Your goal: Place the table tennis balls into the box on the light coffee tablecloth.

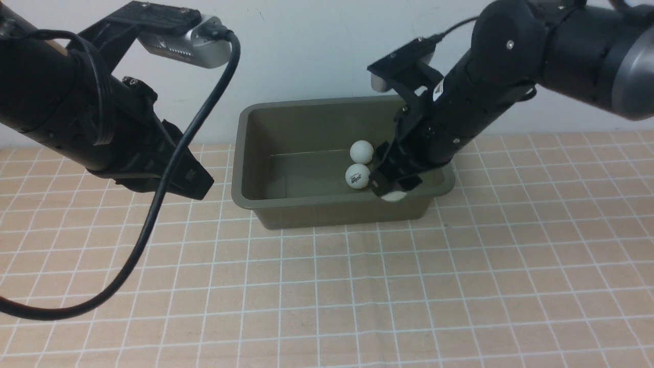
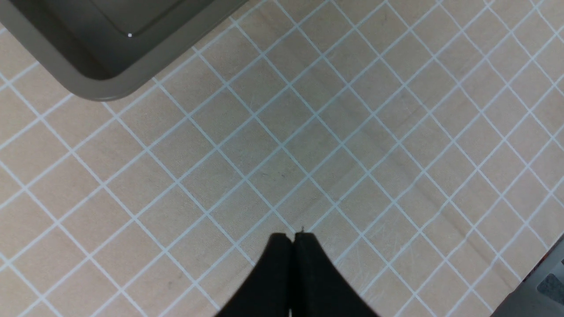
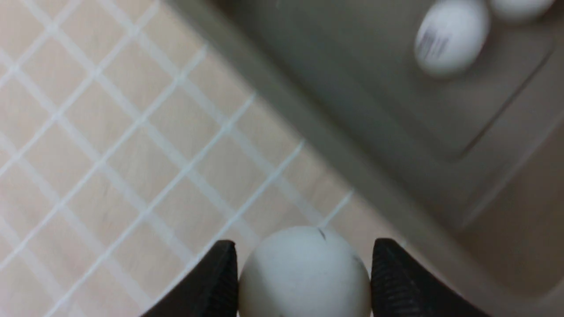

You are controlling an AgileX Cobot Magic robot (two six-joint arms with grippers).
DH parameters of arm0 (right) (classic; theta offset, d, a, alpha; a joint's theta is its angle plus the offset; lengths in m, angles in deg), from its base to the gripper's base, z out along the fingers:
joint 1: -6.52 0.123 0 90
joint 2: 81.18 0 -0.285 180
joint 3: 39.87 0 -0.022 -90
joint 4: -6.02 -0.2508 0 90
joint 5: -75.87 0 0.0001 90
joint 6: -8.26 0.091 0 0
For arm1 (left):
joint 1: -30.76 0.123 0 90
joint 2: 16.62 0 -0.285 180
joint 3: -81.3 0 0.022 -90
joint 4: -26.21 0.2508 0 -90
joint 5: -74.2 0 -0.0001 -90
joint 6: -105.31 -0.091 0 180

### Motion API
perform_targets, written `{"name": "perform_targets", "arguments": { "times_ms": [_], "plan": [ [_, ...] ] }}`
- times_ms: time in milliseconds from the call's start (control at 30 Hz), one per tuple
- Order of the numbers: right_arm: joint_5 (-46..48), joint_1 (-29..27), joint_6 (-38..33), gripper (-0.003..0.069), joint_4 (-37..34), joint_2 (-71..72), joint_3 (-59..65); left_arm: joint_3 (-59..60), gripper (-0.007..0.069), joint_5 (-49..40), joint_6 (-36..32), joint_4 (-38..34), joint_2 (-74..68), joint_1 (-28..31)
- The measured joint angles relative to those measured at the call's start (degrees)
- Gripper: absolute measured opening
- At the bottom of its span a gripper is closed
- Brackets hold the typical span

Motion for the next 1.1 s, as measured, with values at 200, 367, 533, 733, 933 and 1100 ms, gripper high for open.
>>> {"name": "perform_targets", "arguments": {
  "times_ms": [200,367,533,733,933,1100],
  "plan": [
    [-9.02,-2.26,-0.74,0.0354,0.38,-5.79,-1.91,0.0,-0.0058,0.0,0.0,-0.06,0.0,0.0],
    [-14.58,-4.43,-0.64,0.0354,1.26,-9.52,-2.04,0.0,-0.0058,0.0,-0.03,-0.06,0.0,0.0],
    [-20.02,-5.23,0.11,0.0354,1.32,-9.71,-2.1,0.0,-0.0058,0.0,-0.1,-0.06,0.0,0.0],
    [-21.2,-5.23,2.36,0.0438,1.44,-9.71,-2.1,0.0,-0.0058,0.0,-0.1,-0.1,-0.05,0.0],
    [-24.71,-5.23,3.87,0.0476,1.33,-9.04,-2.1,0.0,-0.0058,0.0,-0.1,-0.23,-0.05,0.0],
    [-25.14,-5.23,4.47,0.0467,0.88,-5.0,-2.1,0.0,-0.0058,0.0,-0.1,-0.23,-0.05,0.0]
  ]
}}
